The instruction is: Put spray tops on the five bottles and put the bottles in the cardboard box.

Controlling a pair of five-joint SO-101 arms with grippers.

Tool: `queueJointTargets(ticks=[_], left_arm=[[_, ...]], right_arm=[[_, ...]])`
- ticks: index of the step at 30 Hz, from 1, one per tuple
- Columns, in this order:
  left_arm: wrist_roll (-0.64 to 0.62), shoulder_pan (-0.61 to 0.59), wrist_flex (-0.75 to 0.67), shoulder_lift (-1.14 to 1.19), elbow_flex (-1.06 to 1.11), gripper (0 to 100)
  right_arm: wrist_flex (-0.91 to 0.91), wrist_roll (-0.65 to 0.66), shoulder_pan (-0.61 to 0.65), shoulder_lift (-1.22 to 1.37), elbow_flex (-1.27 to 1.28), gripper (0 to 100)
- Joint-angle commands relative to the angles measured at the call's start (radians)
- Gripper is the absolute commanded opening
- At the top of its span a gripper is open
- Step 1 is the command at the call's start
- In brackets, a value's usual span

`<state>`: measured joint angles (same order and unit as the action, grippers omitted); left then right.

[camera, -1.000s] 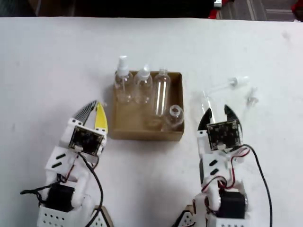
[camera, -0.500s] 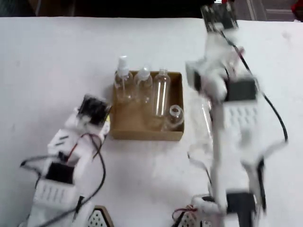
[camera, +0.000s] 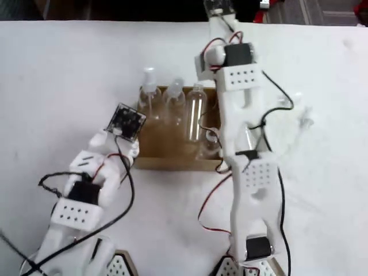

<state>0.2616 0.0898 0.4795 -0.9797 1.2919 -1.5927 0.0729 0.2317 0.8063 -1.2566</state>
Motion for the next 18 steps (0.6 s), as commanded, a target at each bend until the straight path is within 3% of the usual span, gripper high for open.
queueJointTargets(ticks=[1,6,18], left_arm=[[-0.014,-0.044,-0.028,-0.154,0.037,2],[-0.014,-0.036,-0.028,-0.341,0.137,2],[-0.015,-0.036,-0.018,-0.530,0.221,2]], right_arm=[[-0.038,-0.077,0.025,0.127,-0.215,15.1],[-0.093,-0.081,0.041,0.193,-0.315,23.9],[-0.094,-0.091,0.087,0.262,-0.318,23.0]])
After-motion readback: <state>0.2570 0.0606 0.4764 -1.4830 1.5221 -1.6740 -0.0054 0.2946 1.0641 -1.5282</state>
